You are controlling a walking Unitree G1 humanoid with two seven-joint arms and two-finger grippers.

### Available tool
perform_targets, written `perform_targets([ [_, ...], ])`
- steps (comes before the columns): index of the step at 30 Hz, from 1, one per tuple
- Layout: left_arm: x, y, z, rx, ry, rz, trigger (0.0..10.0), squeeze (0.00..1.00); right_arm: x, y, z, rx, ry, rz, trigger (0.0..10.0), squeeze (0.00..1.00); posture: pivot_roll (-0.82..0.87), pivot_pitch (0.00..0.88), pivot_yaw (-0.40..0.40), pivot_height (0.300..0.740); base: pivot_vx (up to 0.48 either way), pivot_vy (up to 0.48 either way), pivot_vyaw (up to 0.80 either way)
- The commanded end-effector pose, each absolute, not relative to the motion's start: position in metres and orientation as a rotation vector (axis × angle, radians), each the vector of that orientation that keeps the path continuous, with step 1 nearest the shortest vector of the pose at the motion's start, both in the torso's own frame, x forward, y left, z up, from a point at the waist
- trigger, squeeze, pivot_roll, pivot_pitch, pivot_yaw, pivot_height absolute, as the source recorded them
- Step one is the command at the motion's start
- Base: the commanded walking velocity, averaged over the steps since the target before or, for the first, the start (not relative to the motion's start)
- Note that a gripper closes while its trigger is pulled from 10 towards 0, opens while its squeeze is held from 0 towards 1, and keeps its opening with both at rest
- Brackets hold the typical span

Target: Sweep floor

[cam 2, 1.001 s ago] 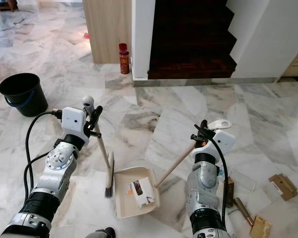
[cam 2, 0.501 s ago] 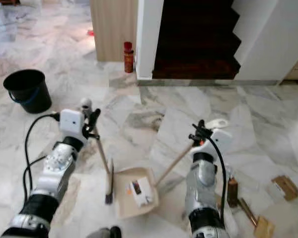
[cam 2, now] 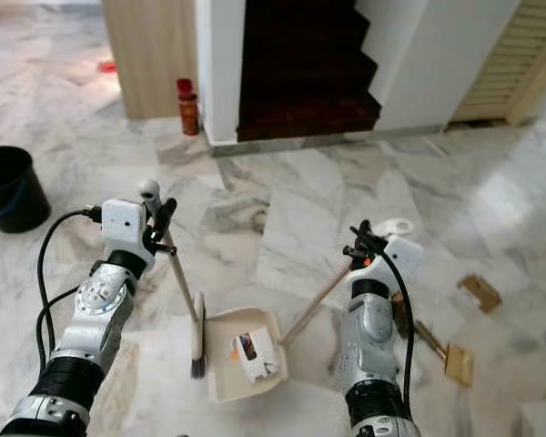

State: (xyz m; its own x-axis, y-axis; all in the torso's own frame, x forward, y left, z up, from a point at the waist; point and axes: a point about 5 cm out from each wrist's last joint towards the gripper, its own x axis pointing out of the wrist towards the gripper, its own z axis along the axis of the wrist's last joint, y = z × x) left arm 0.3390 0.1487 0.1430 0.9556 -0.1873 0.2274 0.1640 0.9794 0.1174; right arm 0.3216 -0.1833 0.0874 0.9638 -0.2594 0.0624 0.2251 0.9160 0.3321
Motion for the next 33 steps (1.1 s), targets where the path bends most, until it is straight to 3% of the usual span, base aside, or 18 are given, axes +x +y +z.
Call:
perform_targets([
  [1, 0.3407, 0.149, 0.1541, 0.092, -0.281, -0.176, 10.0, 0.0, 0.326, -0.1829, 0.0998, 0.338, -0.157, -0.242, 10.0, 0.0, 0.16, 0.08, -0.097, 0.74, 0.0, 0.352, 0.0],
  [33, 0.3398, 0.1523, 0.1565, 0.086, -0.275, -0.165, 10.0, 0.0, 0.3257, -0.1821, 0.0993, 0.34, -0.144, -0.239, 10.0, 0.0, 0.16, 0.123, -0.103, 0.74, 0.0, 0.354, 0.0],
])
